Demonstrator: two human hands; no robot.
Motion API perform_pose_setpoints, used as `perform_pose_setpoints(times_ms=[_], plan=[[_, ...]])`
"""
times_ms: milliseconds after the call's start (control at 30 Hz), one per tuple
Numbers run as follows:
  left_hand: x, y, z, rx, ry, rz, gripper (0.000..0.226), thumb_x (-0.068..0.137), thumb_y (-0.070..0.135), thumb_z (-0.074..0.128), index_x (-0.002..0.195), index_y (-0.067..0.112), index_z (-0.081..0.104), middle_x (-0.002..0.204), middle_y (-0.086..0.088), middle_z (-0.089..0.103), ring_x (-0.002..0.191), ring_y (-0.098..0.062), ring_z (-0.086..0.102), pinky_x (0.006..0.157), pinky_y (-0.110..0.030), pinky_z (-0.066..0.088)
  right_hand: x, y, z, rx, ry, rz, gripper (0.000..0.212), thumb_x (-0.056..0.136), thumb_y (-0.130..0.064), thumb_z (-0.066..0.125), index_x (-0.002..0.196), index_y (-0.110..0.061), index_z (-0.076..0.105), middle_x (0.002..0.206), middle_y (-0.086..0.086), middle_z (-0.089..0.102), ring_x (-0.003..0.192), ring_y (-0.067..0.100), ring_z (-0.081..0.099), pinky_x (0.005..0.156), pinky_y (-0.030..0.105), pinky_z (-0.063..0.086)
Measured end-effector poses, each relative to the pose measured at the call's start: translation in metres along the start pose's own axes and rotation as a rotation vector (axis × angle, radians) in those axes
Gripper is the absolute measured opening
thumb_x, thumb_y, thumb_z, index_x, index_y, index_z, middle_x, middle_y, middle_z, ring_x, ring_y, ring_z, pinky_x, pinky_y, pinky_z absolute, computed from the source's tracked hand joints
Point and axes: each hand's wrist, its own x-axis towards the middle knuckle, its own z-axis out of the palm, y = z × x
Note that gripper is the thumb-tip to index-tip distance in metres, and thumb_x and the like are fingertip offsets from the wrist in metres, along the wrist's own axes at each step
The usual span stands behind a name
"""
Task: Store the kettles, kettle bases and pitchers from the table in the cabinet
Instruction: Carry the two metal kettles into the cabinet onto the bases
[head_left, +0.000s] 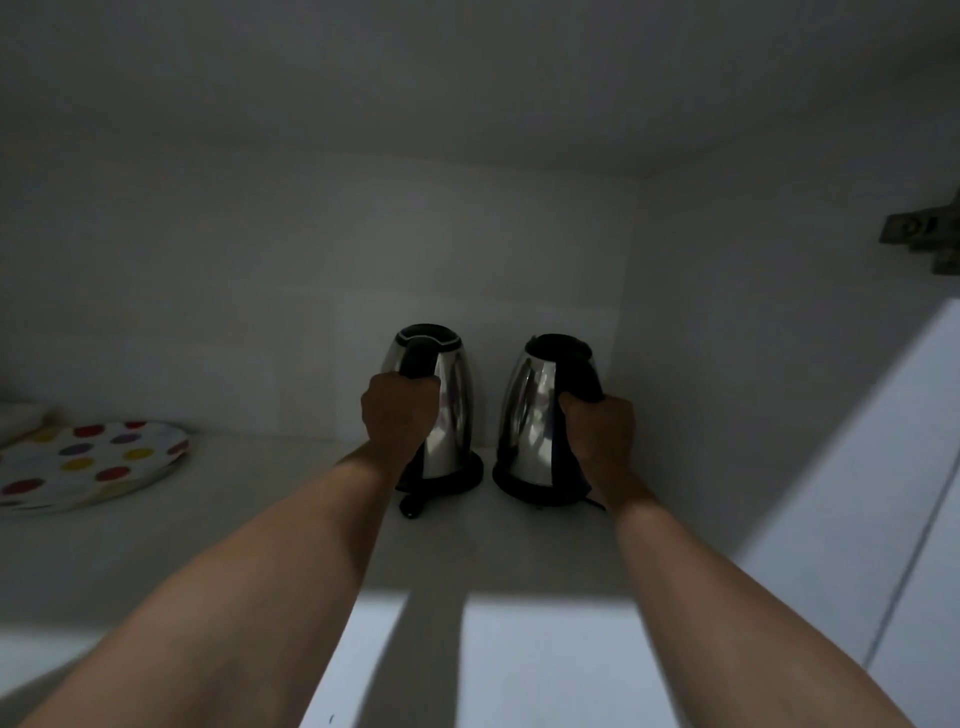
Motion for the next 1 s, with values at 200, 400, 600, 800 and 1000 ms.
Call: perform_pose_setpoints(times_ms=[200,400,600,800,1000], plan=[[0.015,-0.004,0.019,-0.004,0.023,-0.016,0.031,0.082,0.029,0.067,0.097,0.001,0.066,0.08,-0.01,0.063,0.074,-0.029,0.06,0.064,-0.031,0.047,0.023,0.01,0.01,0.02,-0.02,0.024,0.046,0.065,-0.043,0.071,0.079,0.001,0.072,0.079,0.019,0.072,0.081,0.036,0.072,0.062,0.037,0.049],[0.022,-0.006,0.03,-0.016,0.031,0.006,0.024,0.084,0.028,0.067,0.086,0.004,0.062,0.065,-0.002,0.055,0.069,-0.026,0.059,0.061,-0.029,0.044,0.034,0.019,0.016,0.03,-0.039,-0.001,0.031,0.062,-0.041,0.068,0.065,-0.01,0.064,0.066,0.011,0.064,0.066,0.026,0.064,0.058,0.032,0.045],[0.027,-0.007,0.039,-0.018,0.034,0.021,0.022,0.084,0.027,0.066,0.083,0.006,0.059,0.064,-0.001,0.054,0.062,-0.021,0.057,0.055,-0.025,0.041,0.044,0.027,0.022,0.022,-0.088,-0.016,0.027,0.078,-0.028,0.074,0.062,-0.01,0.061,0.064,0.01,0.062,0.063,0.027,0.062,0.056,0.03,0.044],[0.029,-0.005,0.049,0.009,0.026,0.02,0.023,0.086,0.031,0.064,0.082,0.009,0.058,0.065,0.0,0.053,0.058,-0.017,0.053,0.053,-0.024,0.039,0.051,0.03,0.02,0.031,-0.093,0.0,0.028,0.078,-0.027,0.075,0.059,-0.013,0.06,0.063,0.009,0.063,0.062,0.027,0.063,0.056,0.031,0.045],[0.034,0.002,0.053,0.007,0.027,-0.003,0.027,0.085,0.029,0.066,0.093,0.004,0.062,0.079,-0.009,0.061,0.074,-0.029,0.061,0.065,-0.03,0.047,0.055,0.03,0.021,0.037,-0.142,0.011,0.025,0.074,-0.032,0.074,0.061,-0.015,0.061,0.067,0.012,0.065,0.064,0.028,0.064,0.058,0.034,0.049]])
